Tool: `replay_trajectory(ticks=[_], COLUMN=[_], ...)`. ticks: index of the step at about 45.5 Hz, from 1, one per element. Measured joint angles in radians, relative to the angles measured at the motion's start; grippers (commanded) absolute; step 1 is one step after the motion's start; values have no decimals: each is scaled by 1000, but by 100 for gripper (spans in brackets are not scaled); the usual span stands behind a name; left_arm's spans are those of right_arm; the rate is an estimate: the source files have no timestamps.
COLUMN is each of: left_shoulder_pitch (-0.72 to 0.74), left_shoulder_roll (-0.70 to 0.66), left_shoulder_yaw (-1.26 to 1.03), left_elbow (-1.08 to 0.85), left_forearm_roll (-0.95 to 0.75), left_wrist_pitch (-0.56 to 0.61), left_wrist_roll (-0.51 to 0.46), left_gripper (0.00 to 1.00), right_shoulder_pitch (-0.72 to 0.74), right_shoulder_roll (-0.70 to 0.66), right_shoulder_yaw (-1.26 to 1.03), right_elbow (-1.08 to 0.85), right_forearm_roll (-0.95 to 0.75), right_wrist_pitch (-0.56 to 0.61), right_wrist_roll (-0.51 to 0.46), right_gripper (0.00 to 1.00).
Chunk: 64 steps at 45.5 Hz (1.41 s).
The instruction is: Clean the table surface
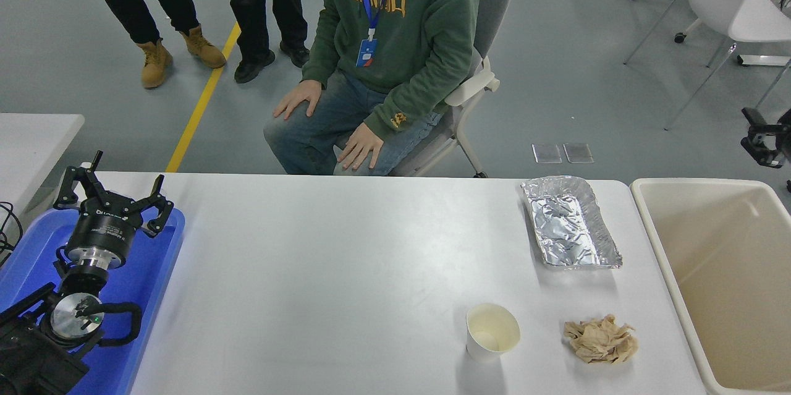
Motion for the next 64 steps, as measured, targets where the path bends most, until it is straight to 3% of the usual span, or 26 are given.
replay_trajectory(ticks=[64], left_shoulder_pitch=[0], left_shoulder_roll=[0], left_shoulder_yaw=[0], left_elbow=[0], left_forearm_roll=[0], left_wrist_pitch=[1], left_wrist_roll=[0], left_gripper=[100], right_shoulder_pitch=[8], right_shoulder_roll=[18], right_shoulder_yaw=[-24], right_elbow=[26], right_forearm_roll=[-17], right_wrist_pitch=[7], right_wrist_roll=[0], right_gripper=[100])
